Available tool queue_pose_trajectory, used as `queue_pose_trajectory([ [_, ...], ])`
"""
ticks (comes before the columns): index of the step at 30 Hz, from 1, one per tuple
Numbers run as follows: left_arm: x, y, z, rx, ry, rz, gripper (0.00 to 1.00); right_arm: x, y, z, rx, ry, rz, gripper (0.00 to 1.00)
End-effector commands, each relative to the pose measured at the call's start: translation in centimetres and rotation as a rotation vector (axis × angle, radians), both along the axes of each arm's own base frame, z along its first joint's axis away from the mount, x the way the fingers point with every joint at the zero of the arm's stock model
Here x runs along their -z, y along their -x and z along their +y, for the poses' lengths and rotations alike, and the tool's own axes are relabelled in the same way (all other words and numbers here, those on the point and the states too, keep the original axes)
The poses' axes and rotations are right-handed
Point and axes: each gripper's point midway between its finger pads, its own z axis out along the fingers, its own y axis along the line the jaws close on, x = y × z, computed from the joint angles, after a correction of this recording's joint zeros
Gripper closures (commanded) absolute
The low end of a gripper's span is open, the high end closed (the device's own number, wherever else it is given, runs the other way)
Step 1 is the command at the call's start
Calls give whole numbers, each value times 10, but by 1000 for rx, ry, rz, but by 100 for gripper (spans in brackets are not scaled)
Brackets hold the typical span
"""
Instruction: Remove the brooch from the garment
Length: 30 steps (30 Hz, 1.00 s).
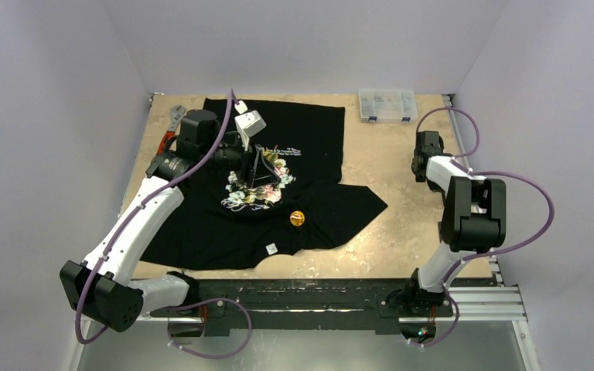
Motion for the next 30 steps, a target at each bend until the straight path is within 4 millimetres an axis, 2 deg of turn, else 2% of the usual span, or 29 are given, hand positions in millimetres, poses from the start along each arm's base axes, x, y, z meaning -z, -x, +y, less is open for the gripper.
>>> queue_pose_trajectory([
  [1, -19, -4, -1, 14, 26, -52, 51, -14, -14, -12, 18, 45, -57, 100],
  [11, -16, -4, 1, 8, 25, -51, 51, 2, -8, -22, 28, 65, -17, 100],
  [20, -15, -4, 1, 1, 25, -41, 51, 16, -12, -25, 23, 61, 5, 99],
  [23, -15, -4, 2, -3, 22, -42, 51, 23, -10, -22, 28, 36, 24, 94],
  [28, -13, -2, 3, -6, 19, -36, 51, 22, -11, -18, 12, 5, 20, 70],
  [30, -12, -1, 4, -6, 19, -34, 51, 20, -12, -16, 6, -17, 21, 66],
])
